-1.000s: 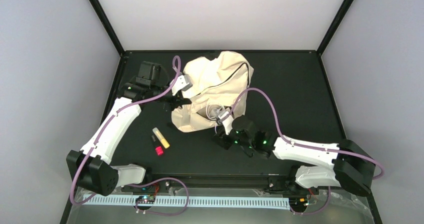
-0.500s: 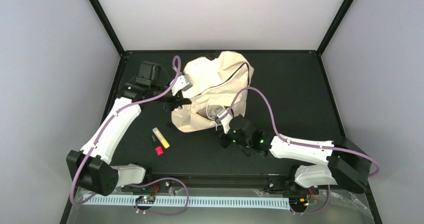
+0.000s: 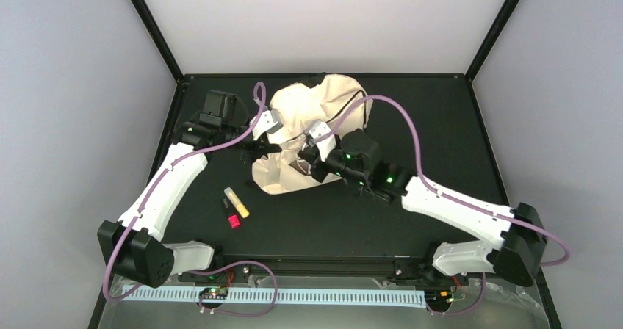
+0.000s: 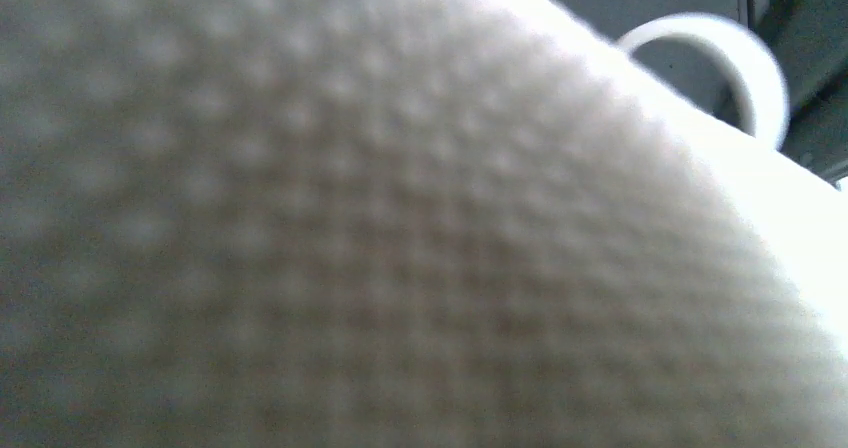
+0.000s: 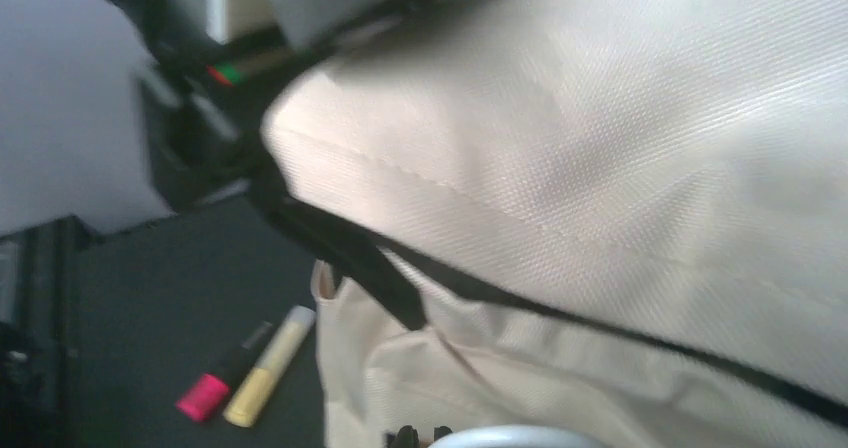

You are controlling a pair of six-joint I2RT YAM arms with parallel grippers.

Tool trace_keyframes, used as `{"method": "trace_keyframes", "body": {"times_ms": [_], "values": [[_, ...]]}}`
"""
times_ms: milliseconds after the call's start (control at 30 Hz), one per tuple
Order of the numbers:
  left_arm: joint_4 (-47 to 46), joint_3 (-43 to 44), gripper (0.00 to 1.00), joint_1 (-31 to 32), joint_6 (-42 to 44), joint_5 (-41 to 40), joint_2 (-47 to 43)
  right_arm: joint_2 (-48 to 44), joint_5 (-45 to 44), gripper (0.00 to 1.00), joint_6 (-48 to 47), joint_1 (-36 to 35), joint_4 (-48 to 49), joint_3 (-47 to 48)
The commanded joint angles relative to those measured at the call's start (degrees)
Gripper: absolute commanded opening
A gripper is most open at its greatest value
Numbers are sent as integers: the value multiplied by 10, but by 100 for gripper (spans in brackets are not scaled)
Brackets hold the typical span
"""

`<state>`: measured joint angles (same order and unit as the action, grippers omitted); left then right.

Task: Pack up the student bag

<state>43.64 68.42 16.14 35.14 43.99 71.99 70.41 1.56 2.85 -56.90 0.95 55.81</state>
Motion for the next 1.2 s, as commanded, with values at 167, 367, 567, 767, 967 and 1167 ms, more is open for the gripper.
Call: {"method": "trace_keyframes", "body": {"times_ms": [167,367,567,767,967,1167], "values": [[-29,10,2,3,21,37,-29,109,23,1,-121,37,-15,25],[-30,14,1,3,21,43,-27,157,27,1,-131,53,-54,10],[-13,34,2,2,20,45,-28,205,69,1,-150,54,-123,9],[-18,38,2,1,15,35,-22,169,64,15,-165,54,-148,-21],[-26,24,2,1,15,36,-20,81,74,39,-145,54,-208,37],[-26,23,1,1,16,33,-19,9,101,57,-122,53,-227,67]]}}
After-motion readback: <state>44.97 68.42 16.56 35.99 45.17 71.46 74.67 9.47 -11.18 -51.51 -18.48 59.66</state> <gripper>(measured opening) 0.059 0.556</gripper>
